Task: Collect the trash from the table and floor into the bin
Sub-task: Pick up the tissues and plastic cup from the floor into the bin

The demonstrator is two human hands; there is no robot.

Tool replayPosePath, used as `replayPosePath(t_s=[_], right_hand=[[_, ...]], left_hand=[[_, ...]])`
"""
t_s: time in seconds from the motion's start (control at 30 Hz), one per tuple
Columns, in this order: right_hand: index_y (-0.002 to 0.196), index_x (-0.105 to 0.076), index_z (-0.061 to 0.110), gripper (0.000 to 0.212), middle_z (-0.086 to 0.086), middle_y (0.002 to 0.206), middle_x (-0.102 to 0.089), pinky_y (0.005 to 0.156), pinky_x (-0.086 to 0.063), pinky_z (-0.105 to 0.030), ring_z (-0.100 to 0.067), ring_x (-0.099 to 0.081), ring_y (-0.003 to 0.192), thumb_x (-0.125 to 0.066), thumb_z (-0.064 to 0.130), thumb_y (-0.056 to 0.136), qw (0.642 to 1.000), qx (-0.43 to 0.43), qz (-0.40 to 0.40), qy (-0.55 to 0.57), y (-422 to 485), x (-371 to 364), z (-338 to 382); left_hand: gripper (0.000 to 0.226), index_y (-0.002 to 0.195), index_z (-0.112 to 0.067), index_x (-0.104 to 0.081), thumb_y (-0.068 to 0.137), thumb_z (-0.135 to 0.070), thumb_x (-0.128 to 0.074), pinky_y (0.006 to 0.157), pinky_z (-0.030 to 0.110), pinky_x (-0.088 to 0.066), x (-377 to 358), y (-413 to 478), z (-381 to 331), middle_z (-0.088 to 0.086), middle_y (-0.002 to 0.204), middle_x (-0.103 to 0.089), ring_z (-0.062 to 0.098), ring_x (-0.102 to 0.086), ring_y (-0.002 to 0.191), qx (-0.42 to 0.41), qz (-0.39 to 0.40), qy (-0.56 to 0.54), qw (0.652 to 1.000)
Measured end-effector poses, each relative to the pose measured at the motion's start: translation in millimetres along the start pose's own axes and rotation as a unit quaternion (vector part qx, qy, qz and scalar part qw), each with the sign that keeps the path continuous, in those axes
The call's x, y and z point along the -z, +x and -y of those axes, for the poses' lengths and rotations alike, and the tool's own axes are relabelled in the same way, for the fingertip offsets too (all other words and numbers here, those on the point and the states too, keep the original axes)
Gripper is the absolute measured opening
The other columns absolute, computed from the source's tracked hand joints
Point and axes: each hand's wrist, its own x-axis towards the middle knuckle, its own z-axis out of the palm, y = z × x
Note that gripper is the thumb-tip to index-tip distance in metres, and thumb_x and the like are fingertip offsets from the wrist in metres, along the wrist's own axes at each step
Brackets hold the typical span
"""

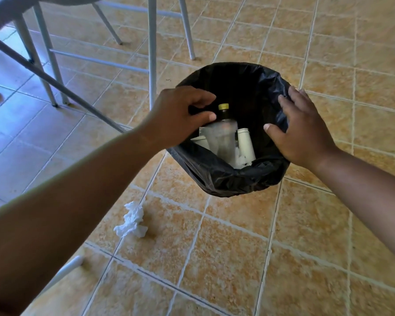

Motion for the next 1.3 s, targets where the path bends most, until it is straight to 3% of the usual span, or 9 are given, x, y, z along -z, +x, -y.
replayPosePath(t_s=[0.27, 0.4, 0.53, 0.67, 0.77, 0.93, 1.03, 1.17, 1.3], right_hand=[[0.152, -0.027, 0.01, 0.07, -0.008, 0.162, -0.009, 0.118, -0.009, -0.039, -0.022, -0.001, 0.149, -0.056, 0.039, 0.095, 1.0, 0.0, -0.001, 0.002, 0.2, 0.1, 1.1], [0.151, -0.028, 0.009, 0.07, -0.009, 0.162, -0.01, 0.118, -0.009, -0.039, -0.022, -0.001, 0.149, -0.057, 0.038, 0.094, 1.0, 0.001, -0.001, 0.004, 0.1, 0.4, 2.2], [0.152, -0.027, 0.01, 0.07, -0.008, 0.162, -0.009, 0.118, -0.008, -0.038, -0.021, 0.0, 0.149, -0.056, 0.039, 0.095, 1.0, -0.002, 0.002, 0.003, -0.2, 0.9, 2.5], [0.152, -0.027, 0.01, 0.07, -0.008, 0.162, -0.01, 0.119, -0.008, -0.039, -0.021, -0.001, 0.149, -0.057, 0.038, 0.095, 1.0, -0.005, 0.002, 0.007, -0.6, 1.9, 3.5], [0.152, -0.027, 0.01, 0.07, -0.007, 0.163, -0.009, 0.119, -0.009, -0.041, -0.021, 0.0, 0.149, -0.056, 0.037, 0.095, 1.0, -0.006, 0.005, 0.008, -1.1, 1.6, 3.8], [0.152, -0.027, 0.011, 0.069, -0.007, 0.163, -0.009, 0.119, -0.011, -0.043, -0.02, 0.0, 0.149, -0.056, 0.037, 0.096, 1.0, -0.008, 0.004, 0.011, -1.4, 1.6, 3.3], [0.152, -0.028, 0.011, 0.068, -0.007, 0.163, -0.009, 0.119, -0.011, -0.043, -0.021, 0.0, 0.149, -0.056, 0.038, 0.095, 1.0, -0.006, 0.003, 0.012, -1.5, 1.1, 3.0], [0.152, -0.028, 0.011, 0.068, -0.008, 0.162, -0.009, 0.119, -0.011, -0.043, -0.021, 0.0, 0.149, -0.056, 0.038, 0.095, 1.0, -0.003, 0.004, 0.012, -1.4, 1.0, 2.0], [0.152, -0.027, 0.012, 0.069, -0.007, 0.163, -0.008, 0.118, -0.01, -0.04, -0.022, 0.0, 0.149, -0.055, 0.039, 0.095, 1.0, -0.002, 0.005, 0.007, -1.0, 0.6, 1.4]], left_hand=[[0.02, 0.086, -0.022, -0.068, 0.087, -0.04, -0.057, 0.074, 0.03, -0.056, 13.7, -16.1, 95.3, -0.005, 0.075, -0.068, 0.013, -0.066, 0.07, 0.128, -0.146, 0.011, 0.981], [0.024, 0.084, -0.021, -0.06, 0.086, -0.046, -0.063, 0.074, 0.037, -0.054, -16.3, -70.2, 157.1, -0.002, 0.074, -0.063, 0.009, -0.055, 0.064, 0.216, 0.118, 0.162, 0.956], [0.097, 0.136, -0.016, -0.041, 0.065, -0.079, -0.059, 0.092, 0.04, -0.047, -41.2, -125.4, 184.8, 0.015, 0.132, -0.052, 0.027, -0.053, 0.114, 0.335, 0.424, 0.277, 0.794], [0.141, 0.152, -0.014, 0.005, 0.052, -0.069, -0.079, 0.086, 0.036, -0.051, -55.8, -152.6, 184.9, 0.02, 0.149, -0.034, 0.032, -0.057, 0.117, 0.376, 0.512, 0.273, 0.723], [0.125, 0.151, -0.017, 0.005, 0.067, -0.029, -0.087, 0.054, 0.032, -0.056, -67.9, -163.1, 186.2, 0.026, 0.13, -0.047, 0.028, -0.07, 0.082, 0.4, 0.52, 0.197, 0.729], [0.05, 0.128, -0.009, -0.052, 0.081, -0.006, -0.07, 0.06, 0.029, -0.059, -74.5, -164.8, 186.2, 0.01, 0.11, -0.059, 0.019, -0.068, 0.073, 0.327, 0.547, 0.243, 0.732], [0.021, 0.106, -0.016, -0.062, 0.087, -0.009, -0.064, 0.05, 0.019, -0.051, -65.8, -144.0, 185.1, 0.007, 0.104, -0.059, 0.016, -0.064, 0.074, 0.282, 0.476, 0.234, 0.8], [0.014, 0.101, -0.014, -0.066, 0.087, -0.014, -0.067, 0.068, 0.036, -0.056, -32.6, -88.8, 177.5, 0.013, 0.094, -0.068, 0.022, -0.065, 0.071, 0.336, 0.163, 0.058, 0.926], [0.018, 0.101, -0.006, -0.064, 0.084, -0.001, -0.067, 0.066, 0.044, -0.059, 13.0, -27.7, 130.7, 0.022, 0.094, -0.068, 0.029, -0.069, 0.07, 0.354, -0.132, -0.241, 0.894]])
